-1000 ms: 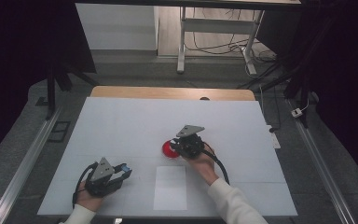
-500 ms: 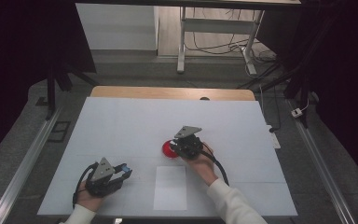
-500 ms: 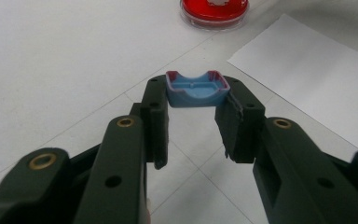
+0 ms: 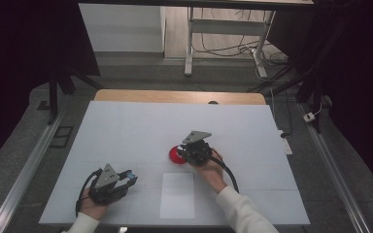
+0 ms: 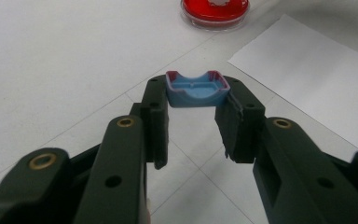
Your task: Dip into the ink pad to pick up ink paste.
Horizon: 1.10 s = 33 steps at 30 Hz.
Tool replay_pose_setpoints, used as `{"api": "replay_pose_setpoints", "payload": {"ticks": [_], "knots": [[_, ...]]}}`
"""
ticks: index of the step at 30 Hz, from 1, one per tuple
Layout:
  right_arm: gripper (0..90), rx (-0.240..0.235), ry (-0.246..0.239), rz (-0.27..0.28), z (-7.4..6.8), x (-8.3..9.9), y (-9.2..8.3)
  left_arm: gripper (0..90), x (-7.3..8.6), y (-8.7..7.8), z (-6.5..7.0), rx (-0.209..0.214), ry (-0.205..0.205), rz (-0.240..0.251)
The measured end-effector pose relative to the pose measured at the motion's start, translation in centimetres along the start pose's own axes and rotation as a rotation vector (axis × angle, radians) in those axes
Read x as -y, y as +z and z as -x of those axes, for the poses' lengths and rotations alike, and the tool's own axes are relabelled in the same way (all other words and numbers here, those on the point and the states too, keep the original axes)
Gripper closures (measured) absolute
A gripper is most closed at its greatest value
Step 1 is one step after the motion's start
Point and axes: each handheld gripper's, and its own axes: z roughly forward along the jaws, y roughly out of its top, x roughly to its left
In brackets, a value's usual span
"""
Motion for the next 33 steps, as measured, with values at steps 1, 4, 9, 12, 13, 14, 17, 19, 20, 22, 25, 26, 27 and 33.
{"api": "replay_pose_setpoints", "payload": {"ticks": [1,4,9,12,13,14,17,19,20,22,25,26,27,33], "knots": [[75.3,-0.005,0.006,0.001,0.1,0.0,-0.1,64.6,0.0,0.0,0.0,0.0,-0.001,0.0],[75.3,-0.012,0.022,0.006,0.4,0.1,-0.3,64.7,0.0,0.0,0.0,0.0,0.0,0.001],[75.3,-0.02,0.043,0.032,0.6,0.0,-0.6,64.7,0.0,0.0,-0.1,-0.001,0.001,0.001],[75.3,-0.019,0.048,0.043,0.7,-0.1,-0.9,64.7,0.0,0.0,-0.1,-0.001,0.001,0.001],[75.3,-0.02,0.052,0.047,0.7,-0.1,-1.0,64.7,0.0,0.0,-0.1,-0.001,0.0,0.002],[75.3,-0.017,0.055,0.049,0.7,-0.1,-1.1,64.7,0.0,0.0,0.0,-0.003,0.001,0.001],[75.3,-0.021,0.058,0.062,0.8,-0.1,-1.3,64.7,0.0,0.0,0.0,-0.002,0.0,0.001],[75.3,-0.019,0.06,0.064,0.9,-0.2,-1.4,64.7,0.0,0.0,-0.1,-0.002,0.0,0.001],[75.3,-0.021,0.062,0.065,0.9,-0.2,-1.5,64.7,0.0,0.0,-0.1,-0.002,0.001,0.001],[75.3,-0.025,0.069,0.075,1.0,-0.2,-1.6,64.7,0.0,0.0,-0.1,-0.002,0.001,0.001],[75.3,-0.026,0.071,0.084,1.0,-0.3,-1.9,64.7,0.0,0.0,-0.1,-0.001,0.001,0.001],[75.2,-0.031,0.075,0.086,1.0,-0.3,-2.0,64.7,0.0,0.0,-0.1,0.0,0.002,0.001],[75.3,-0.034,0.079,0.093,1.0,-0.3,-2.0,64.7,0.0,0.0,-0.1,-0.001,0.003,0.001],[75.3,-0.043,0.078,0.113,0.9,-0.4,-2.6,64.7,0.0,0.0,-0.1,-0.001,0.002,0.002]]}}
